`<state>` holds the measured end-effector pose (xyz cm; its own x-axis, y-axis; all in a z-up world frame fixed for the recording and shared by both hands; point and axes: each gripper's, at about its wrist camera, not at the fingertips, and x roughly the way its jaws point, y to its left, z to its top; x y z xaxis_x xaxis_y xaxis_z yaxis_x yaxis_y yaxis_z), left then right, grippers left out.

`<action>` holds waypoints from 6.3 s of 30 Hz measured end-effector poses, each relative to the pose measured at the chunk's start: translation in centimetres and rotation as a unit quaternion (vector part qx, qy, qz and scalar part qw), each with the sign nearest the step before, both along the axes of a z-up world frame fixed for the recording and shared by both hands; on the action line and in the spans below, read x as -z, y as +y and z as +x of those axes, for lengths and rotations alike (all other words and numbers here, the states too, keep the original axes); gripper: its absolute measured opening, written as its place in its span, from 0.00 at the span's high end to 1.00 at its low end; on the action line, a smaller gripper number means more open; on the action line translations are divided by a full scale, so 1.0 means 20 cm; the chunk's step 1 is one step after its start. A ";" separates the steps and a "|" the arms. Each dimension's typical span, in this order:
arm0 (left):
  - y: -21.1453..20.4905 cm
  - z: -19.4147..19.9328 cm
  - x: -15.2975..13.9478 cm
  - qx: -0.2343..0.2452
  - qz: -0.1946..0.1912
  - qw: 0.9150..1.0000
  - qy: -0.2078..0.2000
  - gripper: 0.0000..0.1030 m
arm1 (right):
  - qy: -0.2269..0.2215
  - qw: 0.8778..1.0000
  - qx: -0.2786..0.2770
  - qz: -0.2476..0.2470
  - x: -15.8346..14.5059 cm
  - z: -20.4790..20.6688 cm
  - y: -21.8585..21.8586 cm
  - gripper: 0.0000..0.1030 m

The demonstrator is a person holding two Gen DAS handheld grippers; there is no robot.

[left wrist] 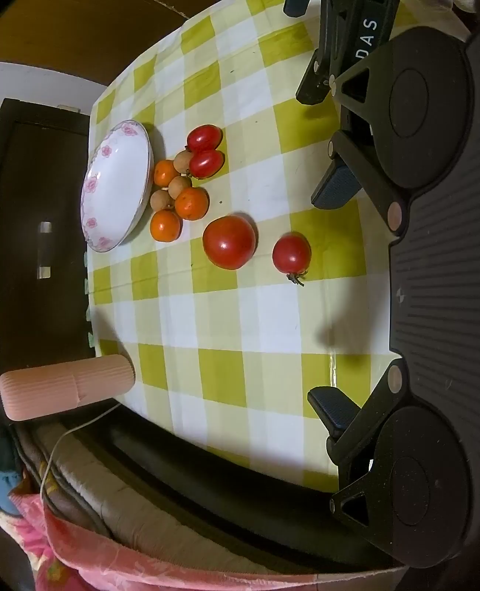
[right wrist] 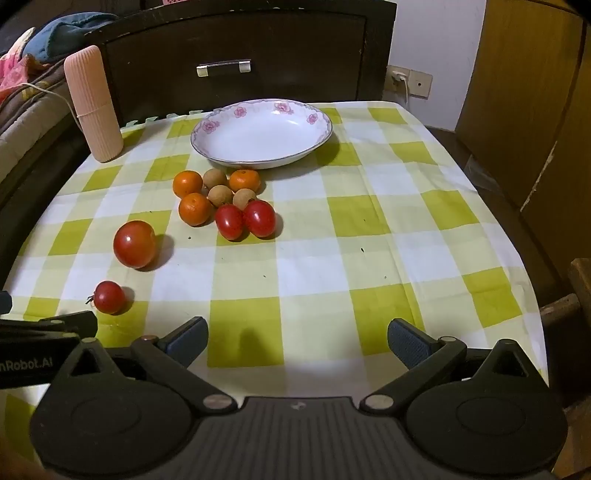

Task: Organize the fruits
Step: 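Grasp the loose cherry tomato with the left tool while the right tool grasps a clustered cherry tomato, then carry both cherry tomatoes over the white floral bowl and open both tools, then withdraw both tools from the bowl toward the remaining tomatoes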

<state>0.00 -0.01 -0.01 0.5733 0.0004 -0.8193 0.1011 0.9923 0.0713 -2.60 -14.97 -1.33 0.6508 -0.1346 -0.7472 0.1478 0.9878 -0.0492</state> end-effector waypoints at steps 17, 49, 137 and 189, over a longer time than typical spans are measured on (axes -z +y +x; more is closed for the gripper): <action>-0.01 0.00 0.00 -0.002 0.000 1.000 0.001 0.00 | 0.014 1.000 0.009 0.003 0.01 0.02 -0.01 0.01; -0.07 0.17 0.14 0.000 -0.031 0.999 0.016 0.27 | 0.033 0.999 -0.008 0.010 0.08 0.16 -0.07 0.07; -0.23 0.54 -0.13 0.060 -0.087 0.994 -0.041 0.63 | -0.005 0.989 -0.134 0.061 -0.19 0.60 -0.16 0.75; -0.36 0.97 -0.05 0.061 -0.095 0.993 -0.045 0.48 | -0.022 0.990 -0.130 0.046 -0.08 1.05 -0.30 0.68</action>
<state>19.36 -7.19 0.99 0.6304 -0.2228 -0.7436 0.2233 0.9695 -0.1012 18.42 -20.91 0.23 0.6863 0.1086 -0.7191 -0.1124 0.9927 0.0427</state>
